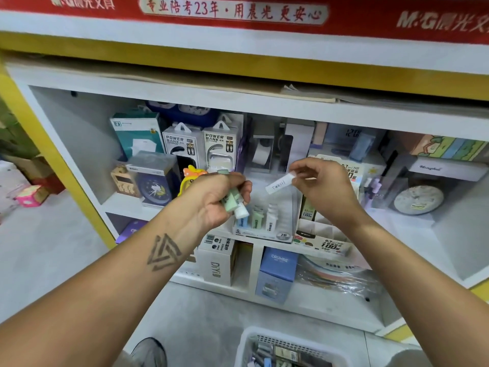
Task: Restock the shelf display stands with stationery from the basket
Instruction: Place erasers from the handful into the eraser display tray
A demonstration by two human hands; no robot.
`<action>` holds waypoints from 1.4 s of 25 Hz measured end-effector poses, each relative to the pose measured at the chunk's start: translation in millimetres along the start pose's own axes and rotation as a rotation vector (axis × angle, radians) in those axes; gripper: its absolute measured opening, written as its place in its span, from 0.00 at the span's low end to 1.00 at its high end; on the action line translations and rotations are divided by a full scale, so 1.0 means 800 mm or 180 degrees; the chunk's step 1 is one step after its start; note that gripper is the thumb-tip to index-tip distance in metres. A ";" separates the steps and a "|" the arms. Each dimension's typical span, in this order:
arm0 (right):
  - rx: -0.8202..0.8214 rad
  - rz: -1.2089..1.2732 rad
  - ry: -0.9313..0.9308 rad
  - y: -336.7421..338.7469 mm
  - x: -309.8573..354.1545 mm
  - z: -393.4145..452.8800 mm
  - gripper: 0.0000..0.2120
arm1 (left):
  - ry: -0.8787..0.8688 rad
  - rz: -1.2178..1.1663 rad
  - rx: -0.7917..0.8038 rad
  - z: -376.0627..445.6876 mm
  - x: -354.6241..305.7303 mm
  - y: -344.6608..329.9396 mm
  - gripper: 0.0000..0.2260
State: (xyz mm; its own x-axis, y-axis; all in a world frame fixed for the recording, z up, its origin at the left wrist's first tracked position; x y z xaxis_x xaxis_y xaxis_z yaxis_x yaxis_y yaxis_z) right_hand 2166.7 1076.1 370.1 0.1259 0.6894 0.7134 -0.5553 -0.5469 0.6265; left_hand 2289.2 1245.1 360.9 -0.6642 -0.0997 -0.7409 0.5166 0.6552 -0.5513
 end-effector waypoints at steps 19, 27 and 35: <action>0.0429 -0.1260 0.0377 -0.034 -0.017 0.019 0.10 | 0.0290 0.0049 -0.0046 0.005 0.001 0.000 0.07; 0.0697 -0.1374 0.0541 -0.043 -0.020 0.008 0.04 | 0.0262 0.0193 0.0078 -0.004 0.000 -0.004 0.10; 0.0847 -0.1621 0.0747 -0.044 -0.015 0.007 0.03 | 0.0317 0.0303 0.0241 -0.005 0.000 -0.007 0.11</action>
State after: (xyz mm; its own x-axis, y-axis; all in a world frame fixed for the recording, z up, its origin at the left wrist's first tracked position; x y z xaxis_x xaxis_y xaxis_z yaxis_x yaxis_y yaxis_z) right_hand 2189.3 1084.4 340.9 0.1204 0.9645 0.2352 -0.2453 -0.2007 0.9485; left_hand 2284.2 1244.1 365.9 -0.6587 0.0372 -0.7515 0.6164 0.5995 -0.5105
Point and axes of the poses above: each hand's wrist, its own z-axis towards the middle knuckle, its own y-axis out of the back of the hand, x = y × z, the point moved 3 cm from there along z, towards the middle knuckle, and after that the axes turned 9 degrees about x, right-handed, at the moved point
